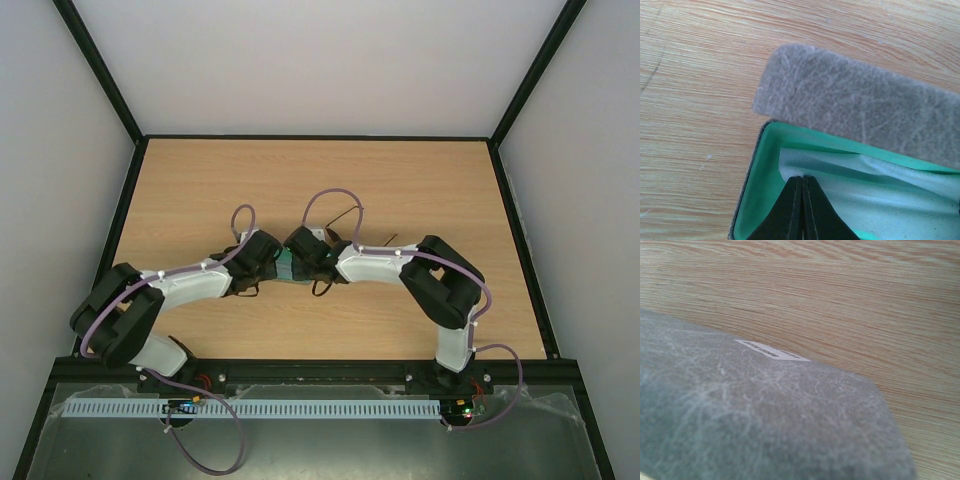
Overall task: Organize the sunglasses
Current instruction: Place the glasses cleaning cloth in the sunglasses case.
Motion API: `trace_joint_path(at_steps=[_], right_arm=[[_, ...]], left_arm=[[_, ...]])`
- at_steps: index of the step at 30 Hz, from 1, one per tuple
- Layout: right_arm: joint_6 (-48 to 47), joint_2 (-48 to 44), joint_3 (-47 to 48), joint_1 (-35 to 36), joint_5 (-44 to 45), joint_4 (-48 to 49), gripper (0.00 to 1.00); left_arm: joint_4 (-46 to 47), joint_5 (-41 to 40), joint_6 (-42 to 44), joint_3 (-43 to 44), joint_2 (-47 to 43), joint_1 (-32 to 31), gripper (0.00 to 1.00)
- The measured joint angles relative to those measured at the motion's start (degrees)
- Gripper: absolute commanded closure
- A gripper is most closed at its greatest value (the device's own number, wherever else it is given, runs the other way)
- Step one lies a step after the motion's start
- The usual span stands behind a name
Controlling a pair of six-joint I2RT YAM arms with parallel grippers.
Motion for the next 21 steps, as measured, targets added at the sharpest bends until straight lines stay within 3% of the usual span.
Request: trace_joint_path(at_steps=[7, 10, 15, 21], right_arm=[[0.0, 0.2, 0.0, 0.0, -0.1, 0.3, 0.99], [0.0, 0.5, 0.0, 0.0, -0.2, 0.4, 0.97], [0.0, 0.5, -0.1, -0.1, -0.2, 0.4, 0.83], [-0.1, 0.0, -0.4, -0.1, -0.3, 0.5, 0.72]], left_arm=[[0.4, 0.0, 0.0, -0.5, 0.5, 0.0, 0.97], [0.4, 0.1, 0.0, -0.5, 1.0, 0.0, 0.91], [0.1, 0.0, -0.1, -0.8, 1.0, 0.1, 0.81], [-0.9, 0.1, -0.2, -1.5, -0.6, 0.2, 0.73]])
